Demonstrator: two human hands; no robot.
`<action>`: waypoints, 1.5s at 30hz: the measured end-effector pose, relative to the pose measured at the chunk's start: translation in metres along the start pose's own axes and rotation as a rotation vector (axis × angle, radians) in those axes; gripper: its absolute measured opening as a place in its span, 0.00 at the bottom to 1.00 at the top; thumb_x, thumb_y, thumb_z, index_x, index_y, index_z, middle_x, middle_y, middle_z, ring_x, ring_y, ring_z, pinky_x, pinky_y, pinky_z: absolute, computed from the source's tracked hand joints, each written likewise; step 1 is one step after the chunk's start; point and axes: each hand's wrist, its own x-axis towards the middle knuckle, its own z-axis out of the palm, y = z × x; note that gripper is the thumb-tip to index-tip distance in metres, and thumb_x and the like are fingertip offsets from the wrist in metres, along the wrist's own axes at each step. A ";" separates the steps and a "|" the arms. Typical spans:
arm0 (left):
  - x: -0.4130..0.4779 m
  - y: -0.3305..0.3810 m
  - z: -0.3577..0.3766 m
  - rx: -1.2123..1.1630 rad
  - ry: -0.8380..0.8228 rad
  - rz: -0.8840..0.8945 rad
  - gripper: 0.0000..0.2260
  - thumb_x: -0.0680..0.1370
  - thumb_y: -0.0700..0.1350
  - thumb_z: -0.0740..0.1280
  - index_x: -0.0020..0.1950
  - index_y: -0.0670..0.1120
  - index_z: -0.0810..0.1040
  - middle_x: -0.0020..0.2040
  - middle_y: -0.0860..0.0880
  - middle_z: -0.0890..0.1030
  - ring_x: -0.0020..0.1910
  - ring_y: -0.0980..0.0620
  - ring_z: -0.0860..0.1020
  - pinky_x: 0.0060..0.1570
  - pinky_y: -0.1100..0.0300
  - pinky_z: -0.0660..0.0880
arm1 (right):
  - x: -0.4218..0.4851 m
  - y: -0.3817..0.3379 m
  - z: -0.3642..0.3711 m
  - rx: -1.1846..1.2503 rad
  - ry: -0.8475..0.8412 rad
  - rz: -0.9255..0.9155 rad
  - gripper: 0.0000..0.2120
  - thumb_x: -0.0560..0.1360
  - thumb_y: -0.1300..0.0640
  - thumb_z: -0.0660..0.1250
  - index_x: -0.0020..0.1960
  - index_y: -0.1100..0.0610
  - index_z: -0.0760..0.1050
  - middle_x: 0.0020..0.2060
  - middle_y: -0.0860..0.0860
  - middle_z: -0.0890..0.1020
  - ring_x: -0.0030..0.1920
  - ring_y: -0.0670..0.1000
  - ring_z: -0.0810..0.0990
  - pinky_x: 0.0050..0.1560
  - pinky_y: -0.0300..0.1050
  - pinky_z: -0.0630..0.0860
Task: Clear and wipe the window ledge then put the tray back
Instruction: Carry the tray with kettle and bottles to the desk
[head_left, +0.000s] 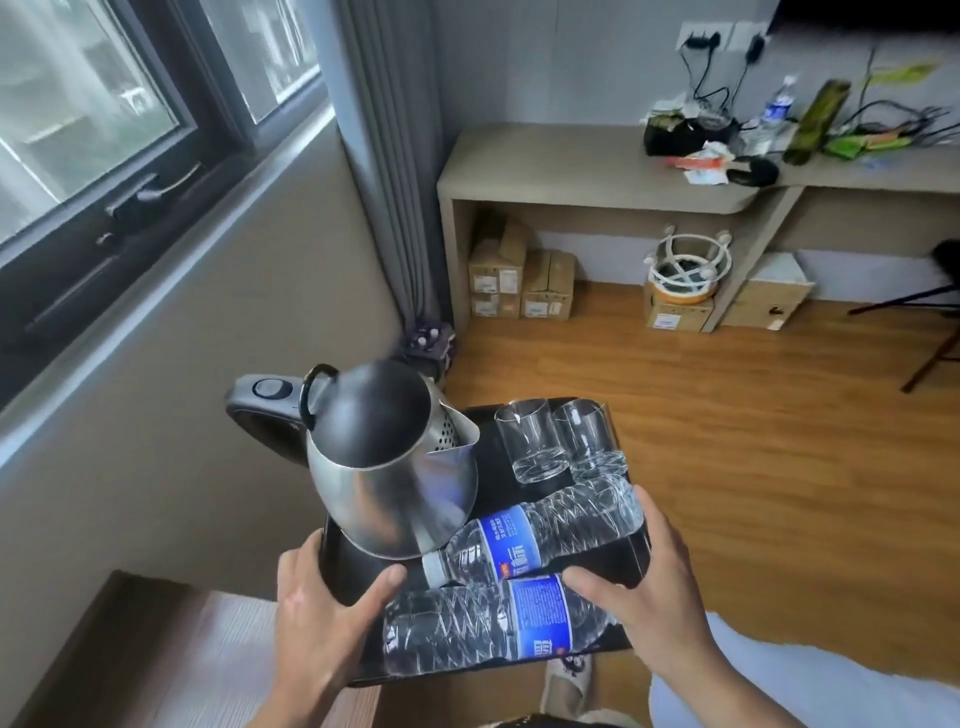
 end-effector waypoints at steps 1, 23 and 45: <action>0.010 0.009 0.010 0.006 0.007 0.001 0.49 0.56 0.74 0.69 0.70 0.46 0.74 0.57 0.49 0.74 0.59 0.56 0.69 0.58 0.54 0.68 | 0.017 -0.002 -0.007 -0.011 -0.007 -0.013 0.61 0.52 0.27 0.75 0.80 0.38 0.53 0.70 0.34 0.60 0.76 0.43 0.58 0.70 0.48 0.62; 0.263 0.167 0.175 0.057 -0.109 0.091 0.50 0.57 0.76 0.67 0.71 0.46 0.73 0.56 0.50 0.72 0.59 0.51 0.73 0.59 0.54 0.69 | 0.300 -0.037 -0.075 0.009 0.130 0.005 0.59 0.60 0.39 0.82 0.82 0.43 0.53 0.78 0.46 0.63 0.77 0.49 0.59 0.72 0.50 0.61; 0.540 0.251 0.247 0.068 -0.210 0.151 0.56 0.56 0.76 0.66 0.75 0.42 0.70 0.61 0.48 0.71 0.65 0.47 0.73 0.65 0.52 0.69 | 0.547 -0.096 -0.024 0.061 0.274 0.057 0.60 0.54 0.27 0.76 0.81 0.45 0.59 0.75 0.46 0.68 0.76 0.49 0.64 0.74 0.53 0.64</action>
